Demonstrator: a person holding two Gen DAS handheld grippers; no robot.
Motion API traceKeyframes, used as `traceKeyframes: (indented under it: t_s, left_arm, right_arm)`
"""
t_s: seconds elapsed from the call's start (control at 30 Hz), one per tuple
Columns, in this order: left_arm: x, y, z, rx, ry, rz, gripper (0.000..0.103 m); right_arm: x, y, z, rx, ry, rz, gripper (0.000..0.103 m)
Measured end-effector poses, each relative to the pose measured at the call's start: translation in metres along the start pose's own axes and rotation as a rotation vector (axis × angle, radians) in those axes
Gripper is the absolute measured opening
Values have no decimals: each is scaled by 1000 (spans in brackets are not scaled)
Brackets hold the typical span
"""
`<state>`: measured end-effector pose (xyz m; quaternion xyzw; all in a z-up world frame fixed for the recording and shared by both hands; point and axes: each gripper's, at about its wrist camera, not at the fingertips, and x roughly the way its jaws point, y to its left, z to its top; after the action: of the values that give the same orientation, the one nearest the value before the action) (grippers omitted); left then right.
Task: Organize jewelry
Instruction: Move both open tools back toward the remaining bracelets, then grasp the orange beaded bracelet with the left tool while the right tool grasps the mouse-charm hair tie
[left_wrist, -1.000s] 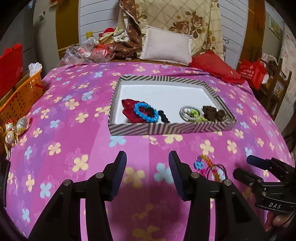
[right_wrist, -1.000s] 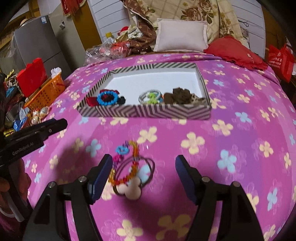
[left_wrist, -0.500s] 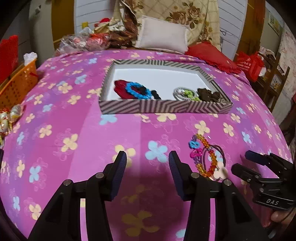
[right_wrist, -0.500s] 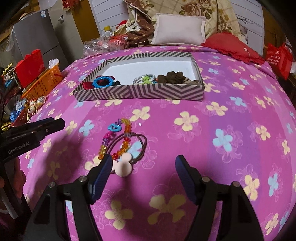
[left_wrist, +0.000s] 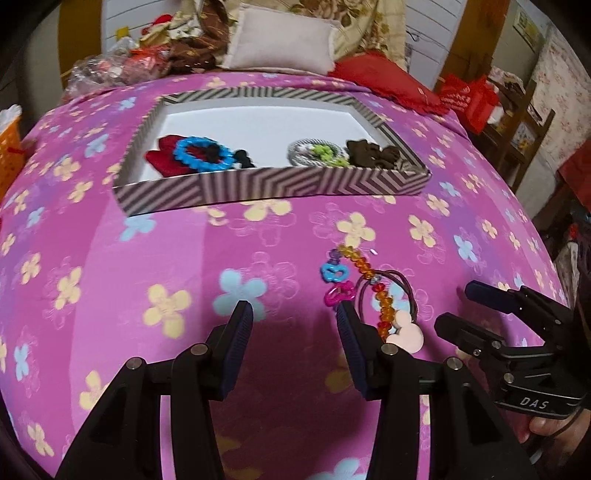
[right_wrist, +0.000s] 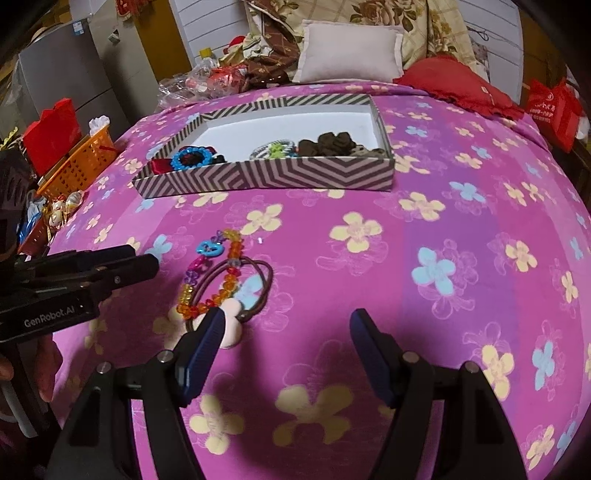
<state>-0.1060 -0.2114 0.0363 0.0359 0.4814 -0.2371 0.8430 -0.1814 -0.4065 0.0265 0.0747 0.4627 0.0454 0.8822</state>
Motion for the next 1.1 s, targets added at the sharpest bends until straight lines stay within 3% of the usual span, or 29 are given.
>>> traceKeyframes:
  t_s: [0.33, 0.57, 0.7, 1.1]
  left_arm:
    - [23, -11, 7, 14, 53, -83, 41]
    - [32, -22, 15, 92, 49, -1, 39]
    - [33, -21, 14, 148, 31, 89, 18]
    - [16, 39, 6, 67, 39, 165, 14]
  right_arm:
    - [3, -12, -1, 12, 15, -6, 73]
    - [6, -13, 0, 12, 21, 7, 73]
    - [8, -10, 2, 4, 22, 12, 73]
    - [15, 4, 10, -24, 13, 56, 74]
